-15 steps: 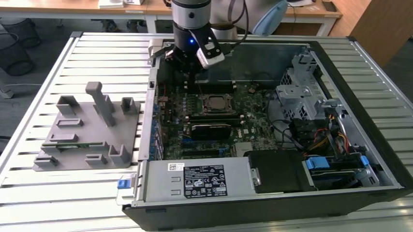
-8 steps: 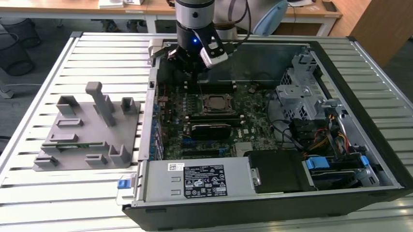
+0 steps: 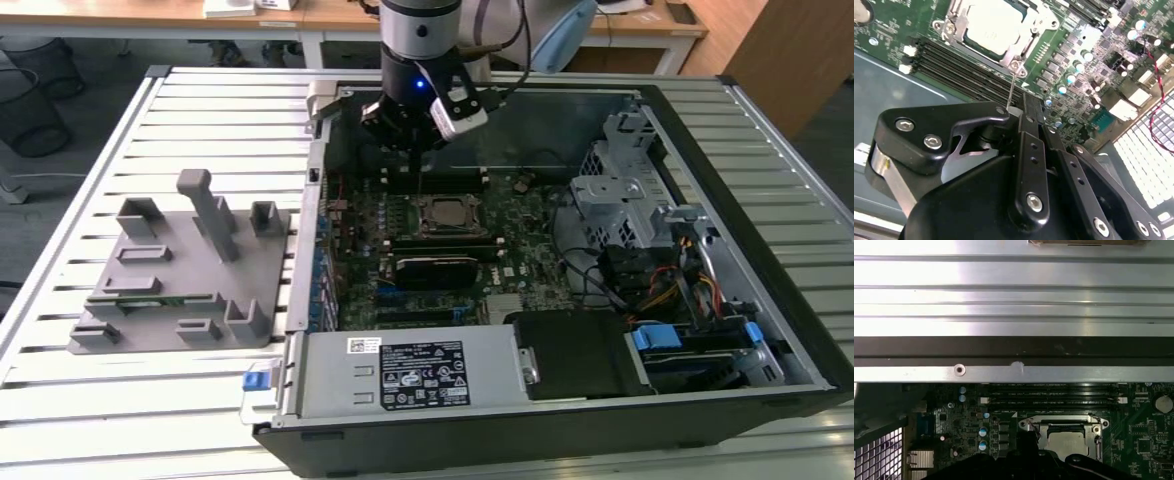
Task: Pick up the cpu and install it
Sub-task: 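Install the first cpu locking lever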
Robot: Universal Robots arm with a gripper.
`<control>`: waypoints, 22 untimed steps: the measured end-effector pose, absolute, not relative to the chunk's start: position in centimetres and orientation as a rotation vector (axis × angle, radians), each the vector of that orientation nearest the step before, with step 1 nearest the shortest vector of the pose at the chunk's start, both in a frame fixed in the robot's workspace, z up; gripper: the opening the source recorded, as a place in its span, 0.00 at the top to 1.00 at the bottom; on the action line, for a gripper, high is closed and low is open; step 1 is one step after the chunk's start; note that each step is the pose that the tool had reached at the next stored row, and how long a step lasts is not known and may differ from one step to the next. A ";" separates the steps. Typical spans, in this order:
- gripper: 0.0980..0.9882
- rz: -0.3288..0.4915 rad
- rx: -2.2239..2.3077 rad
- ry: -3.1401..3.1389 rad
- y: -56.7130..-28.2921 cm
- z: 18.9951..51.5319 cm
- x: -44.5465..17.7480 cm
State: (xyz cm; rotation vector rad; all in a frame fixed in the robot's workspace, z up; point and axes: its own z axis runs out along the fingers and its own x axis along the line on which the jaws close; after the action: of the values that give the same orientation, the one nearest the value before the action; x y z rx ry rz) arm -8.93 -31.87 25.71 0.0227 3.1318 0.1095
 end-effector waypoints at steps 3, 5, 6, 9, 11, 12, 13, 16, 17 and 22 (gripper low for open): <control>0.99 0.110 0.023 3.132 -31.9 25.7 -8.7; 0.99 0.110 0.023 3.132 -31.9 25.7 -8.6; 0.99 0.109 0.023 3.132 -31.9 25.7 -8.6; 0.99 0.109 0.023 3.132 -31.9 25.7 -8.5; 0.99 0.109 0.023 3.132 -31.9 25.7 -8.4; 0.99 0.109 0.023 3.132 -31.9 25.7 -8.4; 0.99 0.110 0.023 3.132 -31.9 25.7 -8.4; 0.99 0.110 0.023 3.132 -31.9 25.7 -8.3; 0.99 0.110 0.023 3.132 -31.9 25.7 -8.3; 0.99 0.110 0.023 3.132 -31.9 25.7 -8.2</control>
State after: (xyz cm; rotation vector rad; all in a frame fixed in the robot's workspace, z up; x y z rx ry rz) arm -8.18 -31.87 25.71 0.0228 3.1318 0.1095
